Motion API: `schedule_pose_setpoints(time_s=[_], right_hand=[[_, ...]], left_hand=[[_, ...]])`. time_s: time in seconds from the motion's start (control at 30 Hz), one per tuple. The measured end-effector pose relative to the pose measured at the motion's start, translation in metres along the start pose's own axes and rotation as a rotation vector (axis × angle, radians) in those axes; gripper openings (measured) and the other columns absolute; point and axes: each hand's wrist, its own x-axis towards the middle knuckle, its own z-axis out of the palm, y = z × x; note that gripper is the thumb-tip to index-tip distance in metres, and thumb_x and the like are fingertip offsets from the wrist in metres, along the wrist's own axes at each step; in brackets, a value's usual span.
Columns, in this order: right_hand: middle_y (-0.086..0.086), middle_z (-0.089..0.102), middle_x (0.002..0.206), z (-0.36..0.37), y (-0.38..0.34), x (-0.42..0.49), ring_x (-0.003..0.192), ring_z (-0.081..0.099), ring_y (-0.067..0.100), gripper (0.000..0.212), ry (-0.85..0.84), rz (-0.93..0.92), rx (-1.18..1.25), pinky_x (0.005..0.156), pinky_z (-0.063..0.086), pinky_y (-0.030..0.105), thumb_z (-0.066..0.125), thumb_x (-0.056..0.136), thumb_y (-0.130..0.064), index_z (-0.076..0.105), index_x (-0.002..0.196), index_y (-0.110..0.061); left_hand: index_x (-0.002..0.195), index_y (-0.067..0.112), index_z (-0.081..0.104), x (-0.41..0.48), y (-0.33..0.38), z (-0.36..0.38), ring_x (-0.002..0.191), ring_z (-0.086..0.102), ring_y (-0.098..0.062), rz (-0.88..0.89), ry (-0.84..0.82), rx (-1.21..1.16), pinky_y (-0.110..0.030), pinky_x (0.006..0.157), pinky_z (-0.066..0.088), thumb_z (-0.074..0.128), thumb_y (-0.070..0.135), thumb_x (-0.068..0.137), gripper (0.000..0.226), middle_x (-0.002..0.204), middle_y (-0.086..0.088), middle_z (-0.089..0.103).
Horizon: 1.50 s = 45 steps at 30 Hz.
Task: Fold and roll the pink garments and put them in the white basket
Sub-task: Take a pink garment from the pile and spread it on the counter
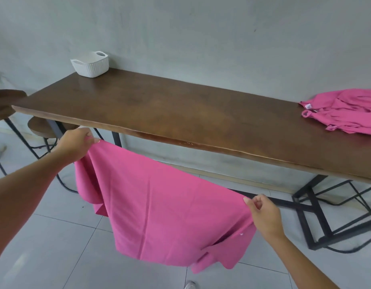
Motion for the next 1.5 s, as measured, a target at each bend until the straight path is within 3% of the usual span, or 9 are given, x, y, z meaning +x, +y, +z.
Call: schedule_pose_setpoints(time_s=[0.23, 0.33, 0.53, 0.7, 0.87, 1.17, 1.4, 1.5], right_hand=[[-0.002, 0.062, 0.065, -0.008, 0.002, 0.071, 0.064, 0.058, 0.015, 0.039, 0.063, -0.053, -0.169, 0.057, 0.046, 0.034, 0.062, 0.094, -0.05, 0.054, 0.074, -0.018], [0.001, 0.057, 0.059, -0.012, 0.001, 0.101, 0.061, 0.054, 0.017, 0.046, 0.08, -0.042, -0.192, 0.051, 0.035, 0.03, 0.059, 0.095, -0.052, 0.049, 0.072, -0.014], [0.008, 0.054, 0.057, -0.017, -0.001, 0.153, 0.057, 0.053, 0.024, 0.054, 0.09, -0.059, -0.186, 0.052, 0.037, 0.033, 0.058, 0.095, -0.053, 0.045, 0.07, -0.007], [0.002, 0.047, 0.06, -0.02, -0.011, 0.192, 0.06, 0.048, 0.023, 0.047, 0.094, -0.118, -0.106, 0.058, 0.041, 0.038, 0.065, 0.093, -0.046, 0.04, 0.069, -0.013], [0.001, 0.05, 0.073, -0.011, -0.024, 0.235, 0.07, 0.049, 0.022, 0.043, 0.133, -0.177, -0.112, 0.063, 0.04, 0.039, 0.067, 0.091, -0.045, 0.043, 0.072, -0.015], [0.005, 0.053, 0.077, 0.024, -0.044, 0.301, 0.073, 0.05, 0.028, 0.04, 0.164, -0.07, -0.129, 0.065, 0.04, 0.039, 0.069, 0.092, -0.036, 0.043, 0.072, -0.013], [0.002, 0.054, 0.075, 0.066, -0.047, 0.342, 0.075, 0.053, 0.031, 0.036, 0.204, 0.01, -0.25, 0.076, 0.045, 0.046, 0.073, 0.09, -0.036, 0.049, 0.075, -0.014], [0.001, 0.055, 0.076, 0.079, -0.047, 0.361, 0.076, 0.053, 0.03, 0.036, 0.236, 0.045, -0.255, 0.082, 0.041, 0.047, 0.07, 0.091, -0.039, 0.049, 0.076, -0.015]], left_hand=[[0.074, 0.005, 0.053, 0.029, 0.02, 0.032, 0.073, 0.054, -0.034, -0.021, -0.03, 0.029, -0.043, 0.068, 0.044, 0.07, 0.026, 0.095, 0.033, 0.072, -0.013, 0.059], [0.074, 0.007, 0.054, 0.04, 0.028, 0.044, 0.07, 0.055, -0.033, -0.04, -0.034, 0.032, -0.044, 0.066, 0.046, 0.069, 0.027, 0.095, 0.033, 0.071, -0.012, 0.059], [0.071, 0.009, 0.056, 0.056, 0.047, 0.059, 0.071, 0.055, -0.03, -0.031, -0.001, 0.016, -0.041, 0.067, 0.045, 0.071, 0.032, 0.094, 0.036, 0.071, -0.01, 0.061], [0.072, 0.008, 0.059, 0.069, 0.062, 0.061, 0.077, 0.058, -0.03, -0.003, -0.018, 0.01, -0.042, 0.072, 0.047, 0.076, 0.048, 0.085, 0.045, 0.076, -0.009, 0.065], [0.071, 0.01, 0.058, 0.104, 0.065, 0.068, 0.076, 0.054, -0.027, 0.021, 0.0, 0.035, -0.039, 0.065, 0.039, 0.076, 0.049, 0.085, 0.045, 0.077, -0.007, 0.06], [0.066, 0.012, 0.053, 0.193, 0.069, 0.106, 0.071, 0.051, -0.028, 0.069, 0.077, -0.006, -0.037, 0.063, 0.038, 0.078, 0.044, 0.085, 0.046, 0.07, -0.004, 0.055], [0.068, 0.008, 0.056, 0.244, 0.058, 0.146, 0.075, 0.052, -0.035, 0.088, 0.096, -0.006, -0.043, 0.07, 0.044, 0.085, 0.034, 0.081, 0.041, 0.07, -0.009, 0.052], [0.069, 0.013, 0.053, 0.262, 0.058, 0.158, 0.084, 0.048, -0.036, 0.078, 0.094, -0.034, -0.047, 0.081, 0.043, 0.082, 0.037, 0.084, 0.041, 0.076, -0.01, 0.051]])
